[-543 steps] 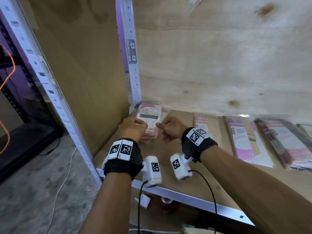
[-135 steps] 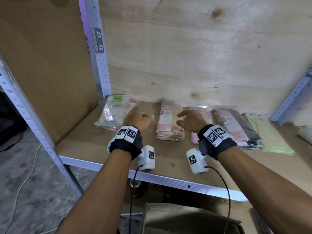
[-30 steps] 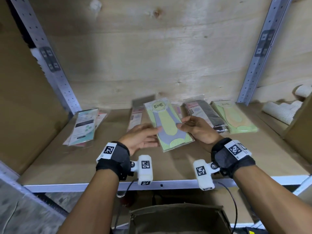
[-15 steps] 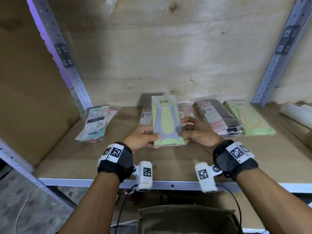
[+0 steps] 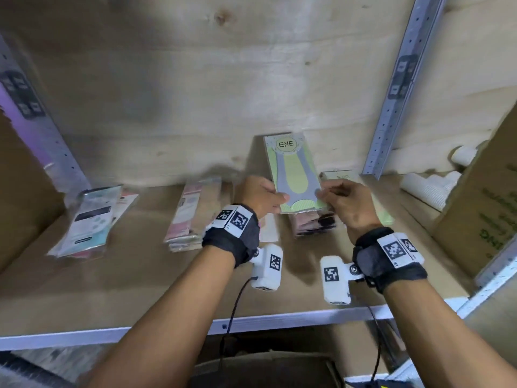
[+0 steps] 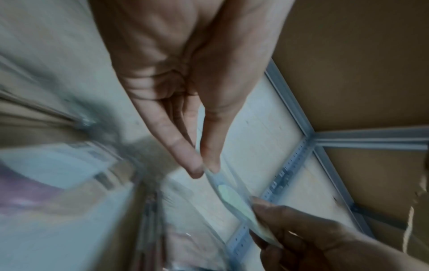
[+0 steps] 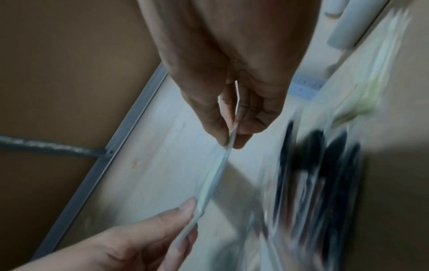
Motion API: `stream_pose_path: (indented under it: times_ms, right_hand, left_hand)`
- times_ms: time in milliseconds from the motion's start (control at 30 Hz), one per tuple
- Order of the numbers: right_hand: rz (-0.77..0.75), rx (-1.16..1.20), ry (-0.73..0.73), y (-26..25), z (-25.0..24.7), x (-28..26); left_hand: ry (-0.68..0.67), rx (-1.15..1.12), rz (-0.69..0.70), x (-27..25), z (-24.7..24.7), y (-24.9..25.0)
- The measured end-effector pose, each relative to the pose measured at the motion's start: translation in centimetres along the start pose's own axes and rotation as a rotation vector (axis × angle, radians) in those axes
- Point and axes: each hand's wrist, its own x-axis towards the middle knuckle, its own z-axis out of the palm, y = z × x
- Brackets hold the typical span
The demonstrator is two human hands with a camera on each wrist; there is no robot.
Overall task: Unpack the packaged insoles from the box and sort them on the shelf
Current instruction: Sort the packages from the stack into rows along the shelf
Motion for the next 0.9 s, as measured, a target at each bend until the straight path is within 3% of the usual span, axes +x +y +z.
stream_pose_path:
  times_ms: [367,567,700,900]
  right_hand:
    - [0.088,-0.378,0.242,3.3,-10.9,4.8]
    - [0.161,-0.485,0.218,4.7,-11.9,5.1]
    - [0.199,-0.484,0.213,5.3,-11.9,5.3]
    - [0.207,-0.534,0.171,5.3,-11.4,5.4]
  left_hand:
    - [-0.162,0.441,-0.037,4.4,13.4,4.8]
    - [-0.217,0.683,-0.053,5.3,16.1,5.4]
    - [-0.246,0.711,-0.083,5.9,17.4,5.5]
    - [-0.158,0.858,0.013,6.1,18.9,4.6]
